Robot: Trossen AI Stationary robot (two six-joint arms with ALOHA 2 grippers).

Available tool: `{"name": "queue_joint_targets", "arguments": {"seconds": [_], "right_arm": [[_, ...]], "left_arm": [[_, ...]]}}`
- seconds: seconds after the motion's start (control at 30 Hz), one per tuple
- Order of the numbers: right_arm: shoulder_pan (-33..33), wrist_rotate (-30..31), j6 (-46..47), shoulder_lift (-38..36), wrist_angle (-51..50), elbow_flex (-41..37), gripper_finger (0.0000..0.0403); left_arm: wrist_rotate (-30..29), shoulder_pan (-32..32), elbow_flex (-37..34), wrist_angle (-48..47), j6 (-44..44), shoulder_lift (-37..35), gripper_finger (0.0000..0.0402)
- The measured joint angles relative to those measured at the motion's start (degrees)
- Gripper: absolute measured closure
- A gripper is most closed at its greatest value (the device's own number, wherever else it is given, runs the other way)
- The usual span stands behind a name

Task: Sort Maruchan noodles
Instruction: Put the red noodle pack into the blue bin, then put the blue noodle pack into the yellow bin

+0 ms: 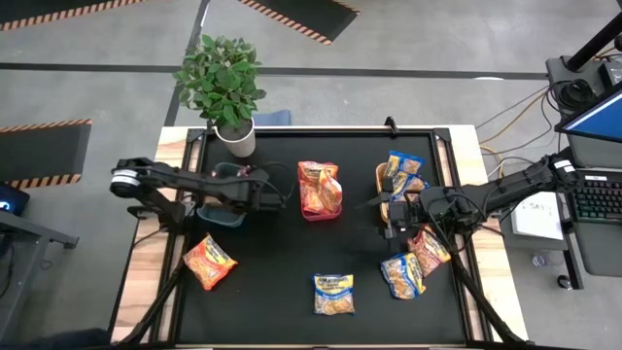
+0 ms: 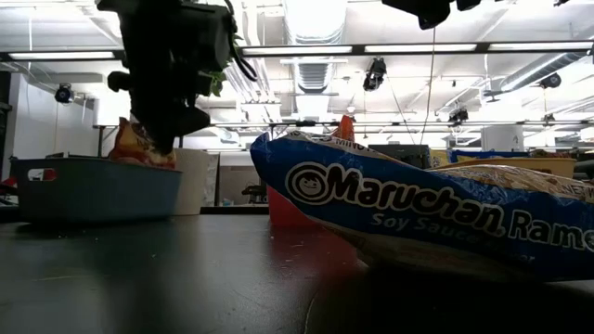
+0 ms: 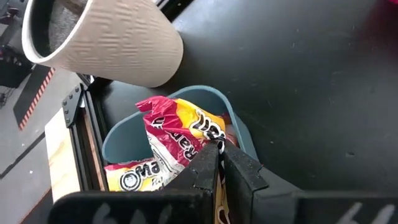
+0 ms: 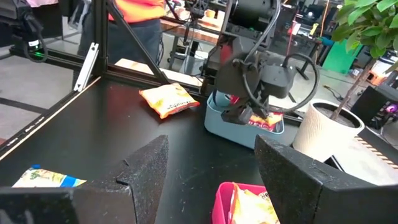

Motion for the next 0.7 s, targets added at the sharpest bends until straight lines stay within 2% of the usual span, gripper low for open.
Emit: {"name": "queue_joint_targets", "arguments": {"seconds": [0.2, 0.7], "right_arm": [[0.0, 0.0, 0.61, 0.0, -0.02, 0.0, 0.0174], [0.0, -0.02, 4.21, 0.0, -0.33, 0.0, 0.0174]], "left_arm": [[0.59, -0.18, -0.09, -0.15, 0.21, 0.59, 0.037], [0.56, -3.11, 0.45, -1.63, 4.25, -2.36, 0.0243]]}}
